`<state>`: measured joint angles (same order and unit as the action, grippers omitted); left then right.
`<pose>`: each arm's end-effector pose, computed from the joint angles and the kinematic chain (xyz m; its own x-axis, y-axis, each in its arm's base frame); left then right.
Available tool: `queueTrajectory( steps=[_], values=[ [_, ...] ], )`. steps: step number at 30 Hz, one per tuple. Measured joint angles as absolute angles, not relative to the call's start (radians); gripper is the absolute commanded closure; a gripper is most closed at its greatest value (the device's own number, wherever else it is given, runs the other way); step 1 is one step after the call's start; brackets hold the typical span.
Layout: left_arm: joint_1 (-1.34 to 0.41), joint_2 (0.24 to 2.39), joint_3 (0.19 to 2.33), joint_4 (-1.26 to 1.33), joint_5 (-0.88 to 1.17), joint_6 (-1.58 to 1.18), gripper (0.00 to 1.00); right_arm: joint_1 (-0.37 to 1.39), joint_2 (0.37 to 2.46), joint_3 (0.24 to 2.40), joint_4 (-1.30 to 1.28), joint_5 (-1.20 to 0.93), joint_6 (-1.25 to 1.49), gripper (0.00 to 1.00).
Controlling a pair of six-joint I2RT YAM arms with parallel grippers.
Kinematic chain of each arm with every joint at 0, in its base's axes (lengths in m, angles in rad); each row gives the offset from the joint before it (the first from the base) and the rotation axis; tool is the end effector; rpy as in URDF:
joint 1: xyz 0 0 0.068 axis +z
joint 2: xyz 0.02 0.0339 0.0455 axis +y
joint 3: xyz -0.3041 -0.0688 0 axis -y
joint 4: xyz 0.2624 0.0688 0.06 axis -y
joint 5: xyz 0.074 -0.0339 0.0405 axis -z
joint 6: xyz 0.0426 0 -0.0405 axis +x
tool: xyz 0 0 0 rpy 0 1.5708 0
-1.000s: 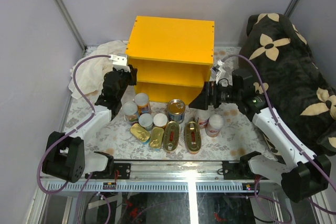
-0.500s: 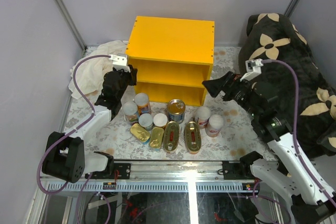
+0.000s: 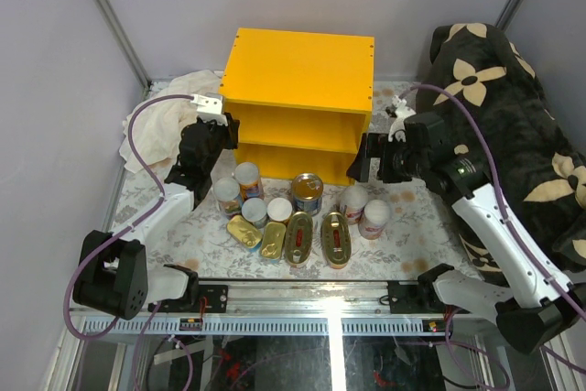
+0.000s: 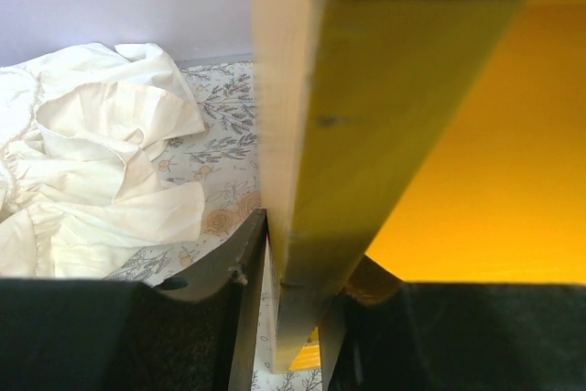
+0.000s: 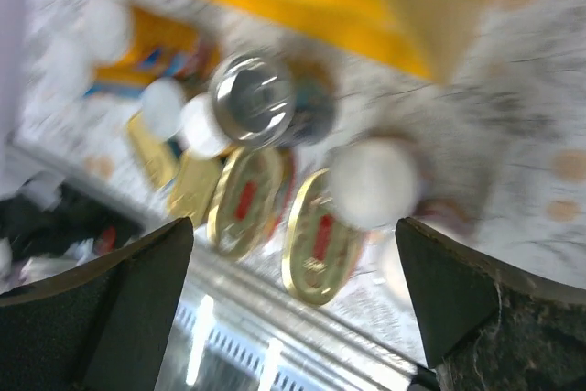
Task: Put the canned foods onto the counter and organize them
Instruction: Move the counter to the center of the board.
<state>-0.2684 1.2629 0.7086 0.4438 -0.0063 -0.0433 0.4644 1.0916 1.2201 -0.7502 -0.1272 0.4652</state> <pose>0.2878 -0.0789 0.3033 -0.1174 -0.0126 -0.9930 0.2543 0.9662 -0.0423 0.2004 0.1064 0.4088 -0.7061 0.1440 -0.6934 -0.2459 0.8684 0.4307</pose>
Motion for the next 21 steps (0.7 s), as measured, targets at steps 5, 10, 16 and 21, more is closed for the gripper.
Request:
queueTrajectory(
  steps=[5, 10, 16, 21],
  values=[
    [-0.268, 1.263, 0.71, 0.44, -0.005, -0.043, 0.77, 0.466, 0.97, 1.088, -0.562, -0.532, 0.534, 0.0],
    [-0.268, 1.263, 0.71, 0.44, -0.004, -0.044, 0.77, 0.469, 0.899, 0.928, -0.109, -0.76, 0.78, 0.01],
    [-0.268, 1.262, 0.71, 0.44, -0.003, -0.044, 0.76, 0.479, 0.798, 0.97, -0.164, -0.408, 0.673, 0.0],
    [-0.268, 1.262, 0.71, 0.44, -0.003, -0.045, 0.76, 0.48, 0.717, 1.04, -0.31, 0.109, 0.54, 0.01]
  ],
)
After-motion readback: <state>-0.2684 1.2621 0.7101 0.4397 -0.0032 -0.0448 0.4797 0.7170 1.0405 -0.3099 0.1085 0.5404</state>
